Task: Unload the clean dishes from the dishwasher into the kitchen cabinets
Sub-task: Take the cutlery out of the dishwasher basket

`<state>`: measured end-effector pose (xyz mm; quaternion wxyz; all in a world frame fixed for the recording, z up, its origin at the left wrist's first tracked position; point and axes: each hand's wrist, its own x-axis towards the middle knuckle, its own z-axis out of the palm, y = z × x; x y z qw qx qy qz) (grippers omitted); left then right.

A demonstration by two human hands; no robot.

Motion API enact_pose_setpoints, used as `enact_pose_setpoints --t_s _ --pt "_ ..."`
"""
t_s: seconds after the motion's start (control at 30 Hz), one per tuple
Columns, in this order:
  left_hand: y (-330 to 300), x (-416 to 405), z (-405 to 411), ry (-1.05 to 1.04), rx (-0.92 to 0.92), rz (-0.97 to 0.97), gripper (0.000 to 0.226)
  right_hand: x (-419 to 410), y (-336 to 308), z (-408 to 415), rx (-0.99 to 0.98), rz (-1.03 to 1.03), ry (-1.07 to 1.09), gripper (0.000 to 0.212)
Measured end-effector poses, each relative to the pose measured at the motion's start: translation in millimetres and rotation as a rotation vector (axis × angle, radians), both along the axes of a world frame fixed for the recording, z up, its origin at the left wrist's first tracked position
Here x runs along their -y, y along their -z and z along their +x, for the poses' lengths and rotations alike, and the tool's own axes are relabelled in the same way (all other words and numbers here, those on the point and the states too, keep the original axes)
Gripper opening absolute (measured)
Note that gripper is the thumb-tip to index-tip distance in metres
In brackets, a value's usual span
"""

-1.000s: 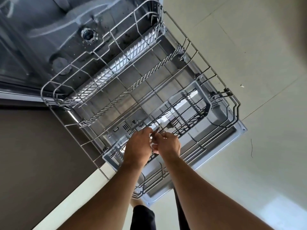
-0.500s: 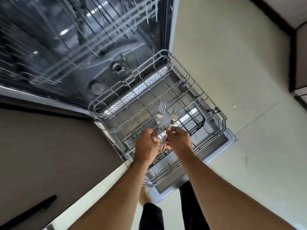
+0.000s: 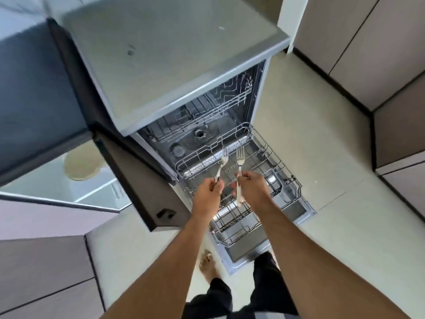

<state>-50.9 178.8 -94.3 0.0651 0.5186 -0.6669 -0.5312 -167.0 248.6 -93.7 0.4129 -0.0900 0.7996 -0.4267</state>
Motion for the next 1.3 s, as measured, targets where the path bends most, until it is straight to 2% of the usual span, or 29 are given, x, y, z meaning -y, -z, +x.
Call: enact_pose_setpoints --t_s 0.07,0.3,0.57,0.7,0.87,0.97,1.07,1.3 --pt "-17.3 -0.5 12.1 -0.038 -0.056 0.029 0.025 -3.3 -21.7 14.7 -0.025 -0.009 -0.021 0.014" --pt "-53.6 -7.6 47.5 -0.239 -0.320 0.355 0.030 -27.3 -61.0 45.3 -0.062 -0.080 -0.045 0.016" --pt "-74.3 -44.8 82.5 -0.237 -0.414 0.386 0.018 -58.2 -86.2 71.5 0.020 -0.153 -0.040 0.012" --pt "-76.5 -68.0 95.6 -0.357 -0.505 0.442 0.017 -68.7 -82.7 84.5 -0.083 -0.101 -0.129 0.017" --pt "-76.0 -111.0 131.0 -0.472 -0.496 0.407 0.017 -90.6 -74.8 118.3 -0.133 -0.124 -0.283 0.010" --pt "-69.9 -132.3 162.3 -0.536 -0.467 0.319 0.017 -103.9 -63.8 147.5 -0.122 -0.136 -0.357 0.005" --pt "-70.5 -147.1 203.0 -0.633 -0.419 0.221 0.015 -113.2 -57.1 183.1 -0.102 -0.136 -0.446 0.015" --pt "-72.4 -135.0 284.3 -0.775 -0.453 0.181 0.017 -88.0 -71.0 248.3 -0.018 -0.179 -0.530 0.021"
